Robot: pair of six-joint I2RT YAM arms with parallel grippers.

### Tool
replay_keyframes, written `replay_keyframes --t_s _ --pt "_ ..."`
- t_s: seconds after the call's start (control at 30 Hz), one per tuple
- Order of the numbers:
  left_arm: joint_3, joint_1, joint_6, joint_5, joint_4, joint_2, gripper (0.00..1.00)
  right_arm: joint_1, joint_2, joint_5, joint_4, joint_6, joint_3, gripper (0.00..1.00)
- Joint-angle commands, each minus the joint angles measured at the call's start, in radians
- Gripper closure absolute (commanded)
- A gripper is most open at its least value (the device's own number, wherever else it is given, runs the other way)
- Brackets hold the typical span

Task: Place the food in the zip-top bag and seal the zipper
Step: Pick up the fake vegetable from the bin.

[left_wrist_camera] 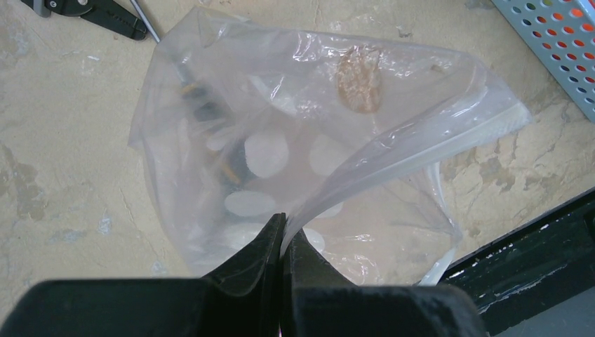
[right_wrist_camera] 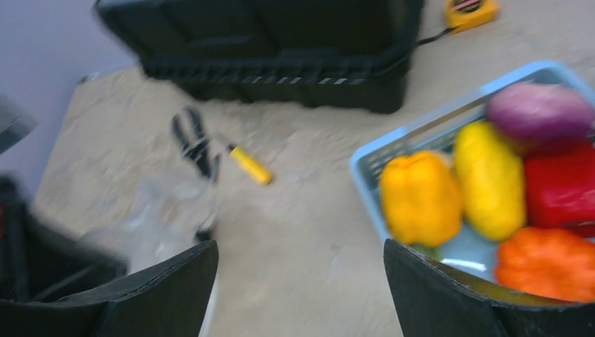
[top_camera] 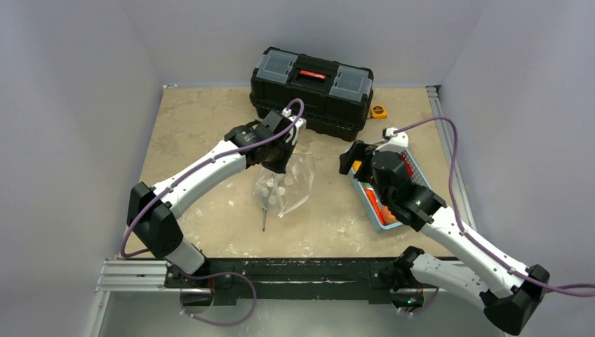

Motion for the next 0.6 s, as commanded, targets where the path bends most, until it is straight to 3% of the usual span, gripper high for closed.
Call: replay_keyframes --t_s 0.0,0.1,0.37,0.57 --pt "0.039 0.000 0.019 -0.003 0.005 -0.018 1.00 -0.213 0.063 0.022 0.019 -0.054 0.009 0.09" --pt "0.041 0.001 0.017 0.010 0.005 -0.023 1.00 -0.296 0.169 -0.008 0.066 -0.100 0.018 0.01" --pt "0.042 0.001 0.016 0.024 0.005 -0.032 1.00 -0.363 0.542 -0.033 0.031 -0.161 0.184 0.01" --pt "0.044 0.002 0.015 0.029 0.005 -0.040 1.00 -0.364 0.638 -0.015 0.054 -0.161 0.172 0.02"
